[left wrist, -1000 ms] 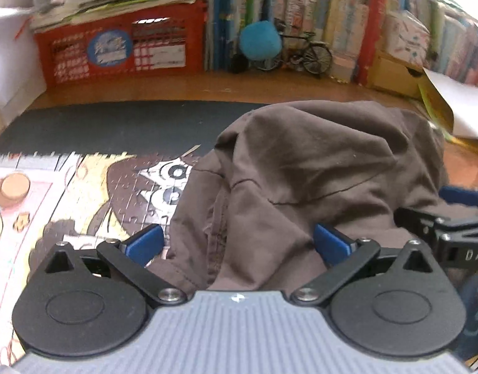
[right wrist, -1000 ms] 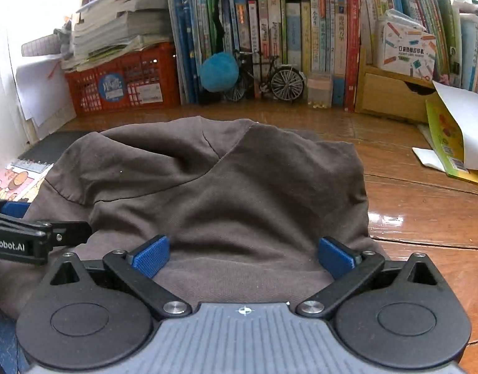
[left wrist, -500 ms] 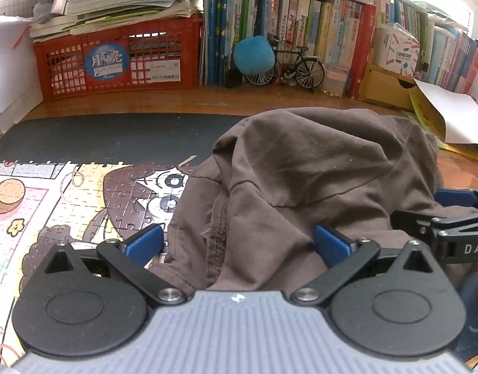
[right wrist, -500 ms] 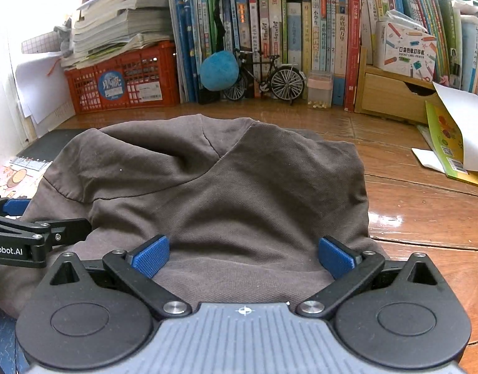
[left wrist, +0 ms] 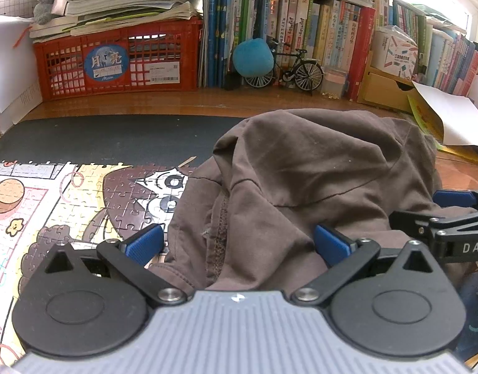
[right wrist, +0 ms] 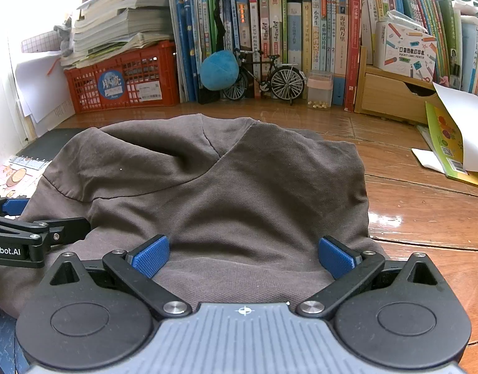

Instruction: Fold clothes

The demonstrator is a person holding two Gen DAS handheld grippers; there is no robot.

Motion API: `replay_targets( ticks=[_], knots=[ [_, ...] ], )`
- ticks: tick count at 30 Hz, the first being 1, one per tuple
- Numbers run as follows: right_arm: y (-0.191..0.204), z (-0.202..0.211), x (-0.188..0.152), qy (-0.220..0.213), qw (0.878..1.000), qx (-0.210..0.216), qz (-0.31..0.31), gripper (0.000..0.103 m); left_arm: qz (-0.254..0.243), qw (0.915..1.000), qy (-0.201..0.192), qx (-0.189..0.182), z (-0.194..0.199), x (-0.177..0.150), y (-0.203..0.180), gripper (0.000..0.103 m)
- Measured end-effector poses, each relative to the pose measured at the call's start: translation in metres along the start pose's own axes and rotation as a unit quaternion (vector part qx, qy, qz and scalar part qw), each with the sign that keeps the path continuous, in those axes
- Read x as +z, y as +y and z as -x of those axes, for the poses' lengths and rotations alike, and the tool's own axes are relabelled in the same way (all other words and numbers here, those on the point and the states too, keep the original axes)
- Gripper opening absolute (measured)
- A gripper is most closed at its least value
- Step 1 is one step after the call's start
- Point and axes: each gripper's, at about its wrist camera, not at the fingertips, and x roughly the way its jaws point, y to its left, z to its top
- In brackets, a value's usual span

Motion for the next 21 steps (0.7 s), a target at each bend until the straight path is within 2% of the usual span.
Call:
replay_targets(
  ticks=[21],
  knots=[
    [0.0003, -0.0003, 0.0002, 0.000, 1.000, -0.001, 0.000, 0.103, -0.003, 1.0000, 0.000, 0.002, 0.0004, 0.0023, -0.0003, 0.103]
  ],
)
